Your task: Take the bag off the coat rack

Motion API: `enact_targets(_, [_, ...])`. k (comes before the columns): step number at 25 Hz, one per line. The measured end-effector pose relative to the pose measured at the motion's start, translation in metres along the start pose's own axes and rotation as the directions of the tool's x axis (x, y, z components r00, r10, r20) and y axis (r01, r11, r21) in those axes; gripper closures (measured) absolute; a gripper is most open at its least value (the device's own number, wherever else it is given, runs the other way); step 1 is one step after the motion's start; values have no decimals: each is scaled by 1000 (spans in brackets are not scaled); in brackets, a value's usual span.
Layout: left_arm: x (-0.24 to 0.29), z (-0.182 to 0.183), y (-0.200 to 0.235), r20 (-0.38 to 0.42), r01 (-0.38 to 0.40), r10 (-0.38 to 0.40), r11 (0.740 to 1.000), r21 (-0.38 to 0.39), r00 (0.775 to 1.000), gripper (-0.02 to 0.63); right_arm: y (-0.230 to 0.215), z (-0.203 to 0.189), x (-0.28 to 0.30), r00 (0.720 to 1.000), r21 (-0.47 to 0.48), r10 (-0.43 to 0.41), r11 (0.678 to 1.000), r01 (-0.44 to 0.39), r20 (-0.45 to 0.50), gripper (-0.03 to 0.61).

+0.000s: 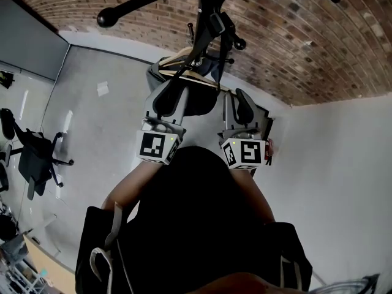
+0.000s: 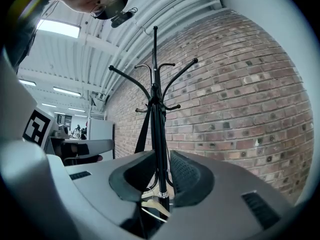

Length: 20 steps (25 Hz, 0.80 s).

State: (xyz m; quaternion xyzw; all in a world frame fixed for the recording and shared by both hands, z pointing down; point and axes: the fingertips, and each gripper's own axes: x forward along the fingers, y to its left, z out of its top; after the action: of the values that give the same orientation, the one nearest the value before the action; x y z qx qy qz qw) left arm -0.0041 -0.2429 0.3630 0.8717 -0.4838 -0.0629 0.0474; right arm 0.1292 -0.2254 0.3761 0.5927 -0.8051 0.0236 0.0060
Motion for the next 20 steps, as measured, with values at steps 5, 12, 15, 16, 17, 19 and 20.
enact_targets(5, [22, -4, -1, -4, 30, -30, 995, 98, 1000, 495, 1, -7, 25, 999, 0, 38, 999, -38, -20, 491])
enact_targets(12, [46, -13, 5, -34, 49, -45, 993, 111, 998, 494, -2, -13, 54, 999, -38, 23, 999, -25, -48, 491])
enact_targets(15, [55, -16, 11, -47, 47, -42, 993, 109, 998, 494, -2, -12, 66, 998, -48, 26, 998, -28, -53, 491])
enact_targets(16, [58, -17, 11, -57, 47, -42, 994, 94, 998, 494, -2, -13, 69, 998, -50, 27, 998, -30, -57, 491])
enact_targets(17, [61, -18, 11, -67, 48, -43, 996, 80, 997, 494, -2, -13, 72, 998, -53, 28, 998, -32, -63, 491])
enact_targets(19, [68, -20, 11, -78, 49, -43, 996, 76, 996, 494, -3, -14, 77, 997, -60, 29, 998, -33, -74, 491])
enact_targets(20, [71, -21, 12, -79, 48, -41, 995, 86, 996, 494, -4, -15, 79, 997, -65, 27, 997, -32, -77, 491])
